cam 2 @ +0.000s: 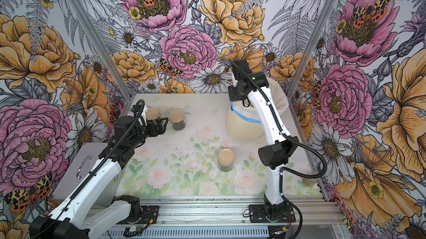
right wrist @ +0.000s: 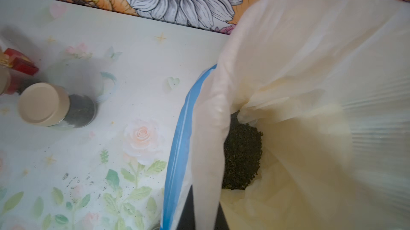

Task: Empty moldy tea leaves from jars
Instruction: Move the trash bin to the center of the board.

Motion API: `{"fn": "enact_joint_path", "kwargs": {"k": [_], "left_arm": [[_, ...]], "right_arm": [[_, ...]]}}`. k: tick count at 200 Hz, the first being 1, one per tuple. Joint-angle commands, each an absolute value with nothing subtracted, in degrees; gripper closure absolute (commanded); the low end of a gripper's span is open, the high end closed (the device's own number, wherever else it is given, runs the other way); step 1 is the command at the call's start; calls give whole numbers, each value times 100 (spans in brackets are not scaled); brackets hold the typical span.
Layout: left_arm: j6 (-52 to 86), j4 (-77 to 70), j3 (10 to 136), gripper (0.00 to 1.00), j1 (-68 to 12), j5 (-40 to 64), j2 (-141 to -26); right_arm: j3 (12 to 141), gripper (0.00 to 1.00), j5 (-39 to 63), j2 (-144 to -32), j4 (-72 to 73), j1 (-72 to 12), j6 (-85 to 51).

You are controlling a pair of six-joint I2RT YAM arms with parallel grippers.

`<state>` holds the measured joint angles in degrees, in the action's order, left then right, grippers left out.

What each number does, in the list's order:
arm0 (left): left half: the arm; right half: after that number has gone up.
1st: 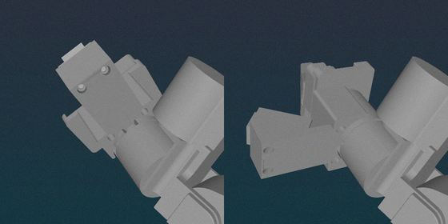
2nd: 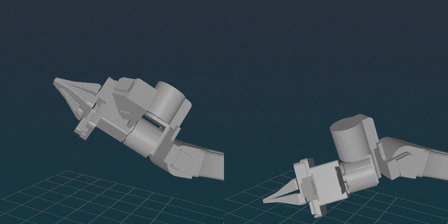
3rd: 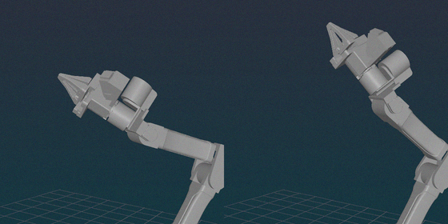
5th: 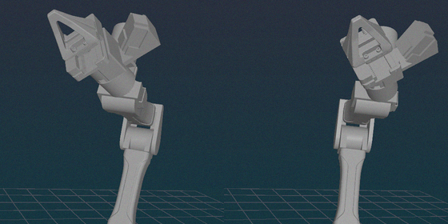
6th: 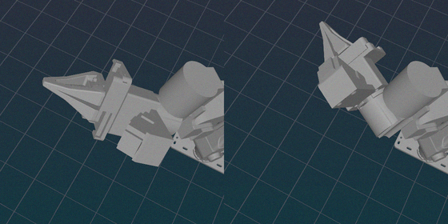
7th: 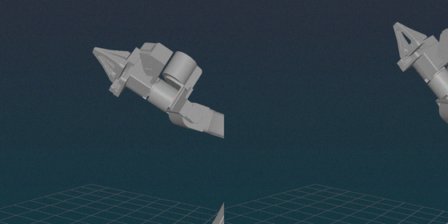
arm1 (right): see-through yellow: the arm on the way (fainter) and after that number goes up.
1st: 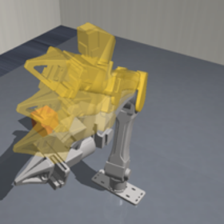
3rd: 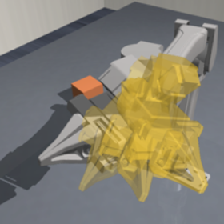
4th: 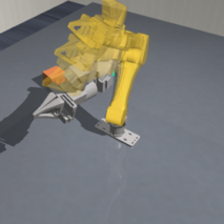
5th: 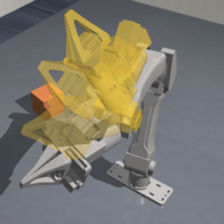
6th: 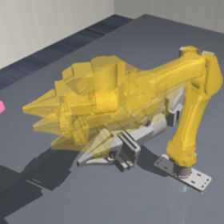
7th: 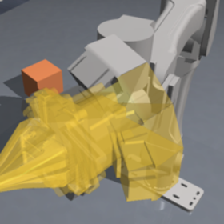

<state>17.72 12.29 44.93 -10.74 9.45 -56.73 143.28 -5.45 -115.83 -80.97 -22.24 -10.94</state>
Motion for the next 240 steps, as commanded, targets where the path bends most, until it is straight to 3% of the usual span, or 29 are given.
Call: {"fn": "enact_joint_path", "kwargs": {"k": [1, 102, 240], "left_arm": [[1803, 1309, 4498, 1, -1122, 726, -5650], [1717, 1424, 4471, 1, -1290, 444, -5625], [1679, 1481, 4474, 1, -1397, 304, -5651]], "right_arm": [[14991, 100, -721, -11880, -7681, -2586, -758], [15307, 100, -810, -12506, -7444, -3138, 529], [15161, 100, -1277, -12812, -7217, -4034, 676]]}}
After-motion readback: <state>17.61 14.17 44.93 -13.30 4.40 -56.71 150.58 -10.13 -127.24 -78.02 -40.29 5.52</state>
